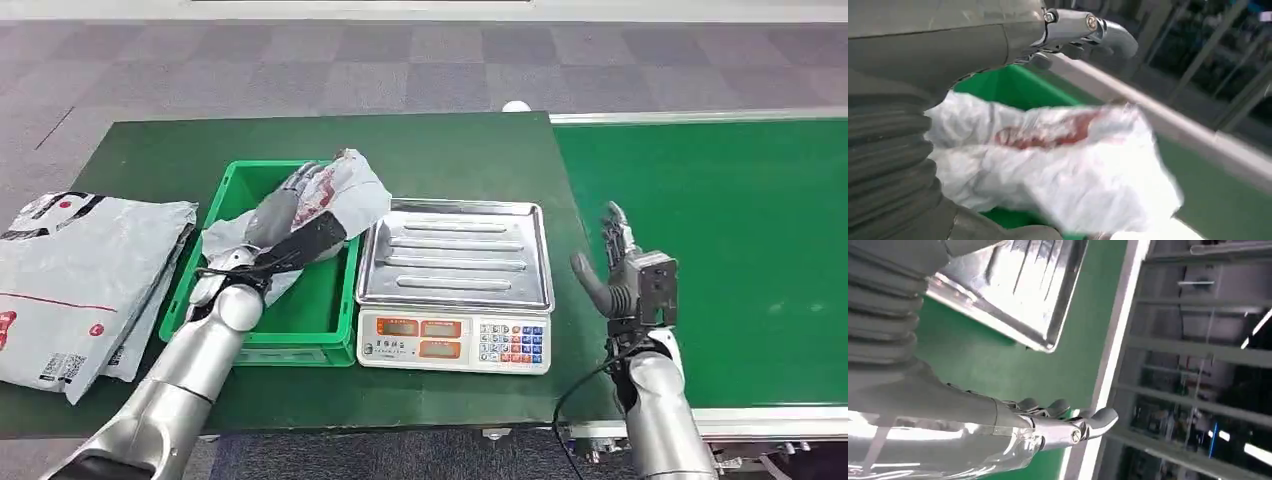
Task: Moved the parcel from conveyor to table for the left to box.
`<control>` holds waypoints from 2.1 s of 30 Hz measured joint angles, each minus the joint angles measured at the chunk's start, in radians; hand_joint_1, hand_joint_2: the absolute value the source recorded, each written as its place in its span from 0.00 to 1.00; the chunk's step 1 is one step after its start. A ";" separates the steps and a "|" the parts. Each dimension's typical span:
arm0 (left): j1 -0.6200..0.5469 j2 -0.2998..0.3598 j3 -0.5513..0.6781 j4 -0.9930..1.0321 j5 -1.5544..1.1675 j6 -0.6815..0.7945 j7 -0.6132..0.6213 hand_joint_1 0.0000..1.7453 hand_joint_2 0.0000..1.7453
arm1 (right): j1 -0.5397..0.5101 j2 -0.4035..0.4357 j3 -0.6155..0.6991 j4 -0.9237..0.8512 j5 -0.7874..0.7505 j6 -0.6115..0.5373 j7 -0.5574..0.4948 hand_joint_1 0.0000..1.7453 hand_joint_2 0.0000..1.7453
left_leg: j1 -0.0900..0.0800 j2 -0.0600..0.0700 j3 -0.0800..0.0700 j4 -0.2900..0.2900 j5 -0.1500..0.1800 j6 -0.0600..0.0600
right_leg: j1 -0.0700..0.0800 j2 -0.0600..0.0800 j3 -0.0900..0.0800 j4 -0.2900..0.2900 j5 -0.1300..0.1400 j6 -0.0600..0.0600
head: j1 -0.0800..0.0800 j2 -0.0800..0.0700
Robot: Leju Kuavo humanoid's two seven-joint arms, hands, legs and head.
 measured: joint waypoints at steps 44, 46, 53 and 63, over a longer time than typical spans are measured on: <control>-0.249 -0.239 0.023 0.312 0.668 -0.063 -0.130 0.00 1.00 | -0.412 0.125 0.244 0.315 -0.095 -0.139 0.107 0.00 1.00 | 0.000 -0.001 -0.002 0.000 0.002 -0.001 | 0.000 -0.001 -0.002 0.000 0.001 0.000 | 0.000 0.000; -0.258 -0.245 0.023 0.317 0.678 -0.063 -0.121 0.00 1.00 | -0.421 0.130 0.245 0.319 -0.093 -0.147 0.110 0.00 1.00 | 0.000 -0.001 -0.002 0.000 0.002 -0.001 | 0.000 -0.001 -0.002 0.000 0.001 0.000 | 0.000 0.000; -0.268 -0.265 0.023 0.330 0.705 -0.037 -0.103 0.00 1.00 | -0.425 0.131 0.265 0.327 -0.114 -0.149 0.127 0.00 1.00 | 0.000 -0.001 -0.002 0.000 0.002 -0.001 | 0.000 -0.001 -0.002 0.000 0.001 0.000 | 0.000 0.000; -0.268 -0.286 0.023 0.357 0.764 -0.045 -0.120 0.00 0.00 | -0.414 0.136 0.286 0.376 -0.101 -0.188 0.100 0.00 1.00 | 0.000 -0.001 -0.002 0.000 0.002 -0.001 | 0.000 -0.001 -0.003 0.000 0.001 0.000 | 0.000 0.000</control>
